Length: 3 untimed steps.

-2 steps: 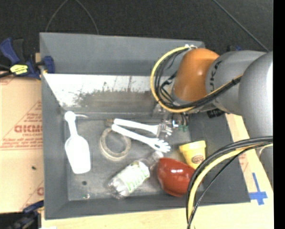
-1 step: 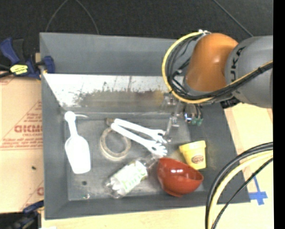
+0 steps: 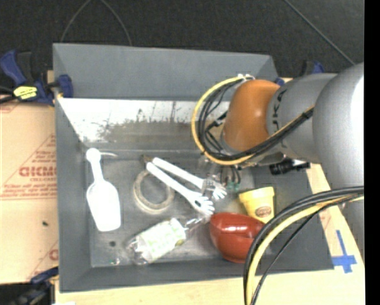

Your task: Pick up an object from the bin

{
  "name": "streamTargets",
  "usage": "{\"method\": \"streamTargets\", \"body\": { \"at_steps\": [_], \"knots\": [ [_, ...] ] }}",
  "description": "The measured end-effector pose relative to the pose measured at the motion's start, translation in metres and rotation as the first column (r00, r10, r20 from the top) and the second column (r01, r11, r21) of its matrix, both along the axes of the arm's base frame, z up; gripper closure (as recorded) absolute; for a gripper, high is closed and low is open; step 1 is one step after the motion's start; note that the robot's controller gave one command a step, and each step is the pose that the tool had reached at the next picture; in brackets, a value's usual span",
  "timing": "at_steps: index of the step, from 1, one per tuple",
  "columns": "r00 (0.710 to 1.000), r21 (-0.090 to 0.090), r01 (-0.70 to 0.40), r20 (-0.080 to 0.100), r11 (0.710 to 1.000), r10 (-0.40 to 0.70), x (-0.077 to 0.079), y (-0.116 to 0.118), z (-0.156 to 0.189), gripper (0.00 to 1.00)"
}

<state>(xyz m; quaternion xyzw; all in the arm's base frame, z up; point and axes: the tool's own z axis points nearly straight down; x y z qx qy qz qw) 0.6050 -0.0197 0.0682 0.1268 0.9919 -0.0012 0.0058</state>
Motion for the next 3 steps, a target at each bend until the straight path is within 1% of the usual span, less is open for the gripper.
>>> {"method": "streamTargets", "body": {
  "at_steps": [1,2,3],
  "knots": [
    [0.998,-0.007,-0.06,0.025,0.998,0.06,0.01,-0.006,0.015,1.0],
    [0.998,-0.007,-0.06,0.025,0.998,0.061,0.01,-0.006,0.015,1.0],
    [0.999,-0.004,-0.006,0.033,1.0,0.007,-0.005,-0.014,0.006,1.0]
  ]
}}
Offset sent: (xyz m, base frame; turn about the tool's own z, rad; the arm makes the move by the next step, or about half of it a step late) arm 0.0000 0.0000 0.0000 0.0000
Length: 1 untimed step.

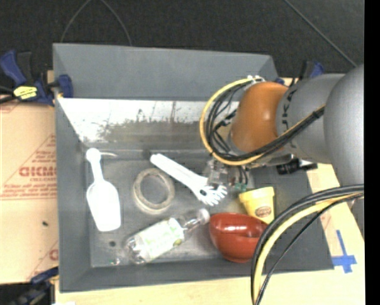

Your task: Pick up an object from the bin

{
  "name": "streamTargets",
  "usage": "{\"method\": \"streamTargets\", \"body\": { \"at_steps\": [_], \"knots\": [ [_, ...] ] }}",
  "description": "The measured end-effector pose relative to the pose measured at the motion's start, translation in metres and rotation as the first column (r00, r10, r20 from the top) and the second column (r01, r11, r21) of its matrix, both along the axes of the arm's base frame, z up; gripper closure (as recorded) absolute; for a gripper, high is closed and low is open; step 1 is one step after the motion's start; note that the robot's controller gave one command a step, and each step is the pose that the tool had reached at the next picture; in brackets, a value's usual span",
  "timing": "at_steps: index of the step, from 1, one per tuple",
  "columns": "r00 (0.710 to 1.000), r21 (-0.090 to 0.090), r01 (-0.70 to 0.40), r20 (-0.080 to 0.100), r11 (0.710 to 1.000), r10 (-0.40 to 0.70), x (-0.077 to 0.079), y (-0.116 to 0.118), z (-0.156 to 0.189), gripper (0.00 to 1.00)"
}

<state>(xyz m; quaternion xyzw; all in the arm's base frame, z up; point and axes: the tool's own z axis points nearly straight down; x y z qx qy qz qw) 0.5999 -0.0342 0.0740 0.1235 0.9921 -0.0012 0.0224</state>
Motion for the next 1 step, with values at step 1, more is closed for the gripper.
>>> {"method": "streamTargets", "body": {
  "at_steps": [1],
  "knots": [
    [0.999,0.002,-0.032,0.0,0.999,0.032,0.0157,0.0766,-0.0014,1.0]
  ]
}}
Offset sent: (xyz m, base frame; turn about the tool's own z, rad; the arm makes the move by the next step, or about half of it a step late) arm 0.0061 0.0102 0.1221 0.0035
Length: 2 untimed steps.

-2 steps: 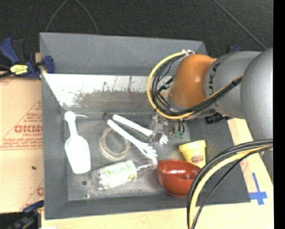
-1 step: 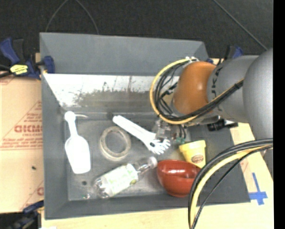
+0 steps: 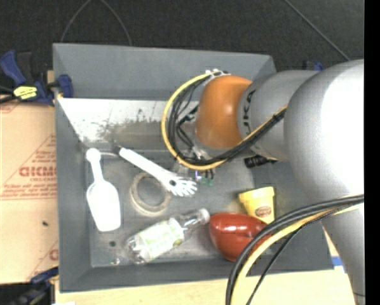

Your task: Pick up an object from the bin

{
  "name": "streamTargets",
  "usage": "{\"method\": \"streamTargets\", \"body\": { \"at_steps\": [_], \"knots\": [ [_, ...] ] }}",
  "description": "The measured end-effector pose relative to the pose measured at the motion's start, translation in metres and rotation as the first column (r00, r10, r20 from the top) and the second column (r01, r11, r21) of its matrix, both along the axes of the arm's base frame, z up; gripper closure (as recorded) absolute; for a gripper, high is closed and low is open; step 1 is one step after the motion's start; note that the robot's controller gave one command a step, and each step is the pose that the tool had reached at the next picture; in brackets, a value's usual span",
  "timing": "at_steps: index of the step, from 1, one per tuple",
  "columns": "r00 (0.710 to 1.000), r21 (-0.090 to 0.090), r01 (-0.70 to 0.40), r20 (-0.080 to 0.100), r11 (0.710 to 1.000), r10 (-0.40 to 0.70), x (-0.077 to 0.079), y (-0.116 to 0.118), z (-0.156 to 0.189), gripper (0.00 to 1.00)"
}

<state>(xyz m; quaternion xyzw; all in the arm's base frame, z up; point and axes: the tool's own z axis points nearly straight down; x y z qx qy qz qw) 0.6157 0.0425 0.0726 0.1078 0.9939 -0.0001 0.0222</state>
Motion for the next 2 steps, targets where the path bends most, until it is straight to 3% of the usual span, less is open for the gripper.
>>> {"method": "streamTargets", "body": {
  "at_steps": [1,2],
  "knots": [
    [0.999,-0.005,0.032,-0.002,0.999,-0.032,-0.009,-0.062,0.113,1.0],
    [1.0,-0.001,-0.007,-0.006,1.0,0.007,-0.001,-0.01,0.134,1.0]
  ]
}}
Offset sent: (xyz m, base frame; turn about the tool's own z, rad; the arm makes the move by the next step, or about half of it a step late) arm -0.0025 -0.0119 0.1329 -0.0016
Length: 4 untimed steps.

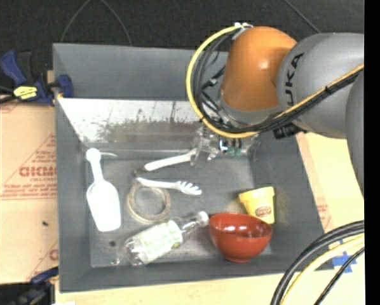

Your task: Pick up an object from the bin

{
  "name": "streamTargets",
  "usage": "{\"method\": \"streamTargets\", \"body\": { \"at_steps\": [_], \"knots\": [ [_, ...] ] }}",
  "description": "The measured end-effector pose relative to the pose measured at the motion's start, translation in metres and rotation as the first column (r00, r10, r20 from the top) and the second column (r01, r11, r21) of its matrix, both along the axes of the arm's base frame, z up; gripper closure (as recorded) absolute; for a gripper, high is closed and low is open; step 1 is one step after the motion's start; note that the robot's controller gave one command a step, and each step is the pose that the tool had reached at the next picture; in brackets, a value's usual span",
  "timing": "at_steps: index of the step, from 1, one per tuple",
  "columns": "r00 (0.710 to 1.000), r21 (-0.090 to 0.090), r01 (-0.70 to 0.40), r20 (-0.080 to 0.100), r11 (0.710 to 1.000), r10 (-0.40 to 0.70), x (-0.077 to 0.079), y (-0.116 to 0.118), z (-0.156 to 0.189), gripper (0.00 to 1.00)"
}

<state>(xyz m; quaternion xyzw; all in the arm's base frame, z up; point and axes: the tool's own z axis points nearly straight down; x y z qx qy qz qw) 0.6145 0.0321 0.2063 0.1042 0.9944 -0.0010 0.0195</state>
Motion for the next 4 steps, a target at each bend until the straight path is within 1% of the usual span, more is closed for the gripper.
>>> {"method": "streamTargets", "body": {
  "at_steps": [1,2,3,4],
  "knots": [
    [0.999,-0.006,0.05,0.009,0.999,-0.05,0.005,-0.001,-0.053,1.0],
    [0.985,0.006,0.171,0.009,0.985,-0.171,-0.001,0.038,-0.052,1.0],
    [0.996,-0.006,0.09,0.01,0.996,-0.089,0.024,0.023,-0.113,1.0],
    [0.997,-0.002,0.078,0.016,0.997,-0.078,0.029,0.077,-0.106,1.0]
  ]
}}
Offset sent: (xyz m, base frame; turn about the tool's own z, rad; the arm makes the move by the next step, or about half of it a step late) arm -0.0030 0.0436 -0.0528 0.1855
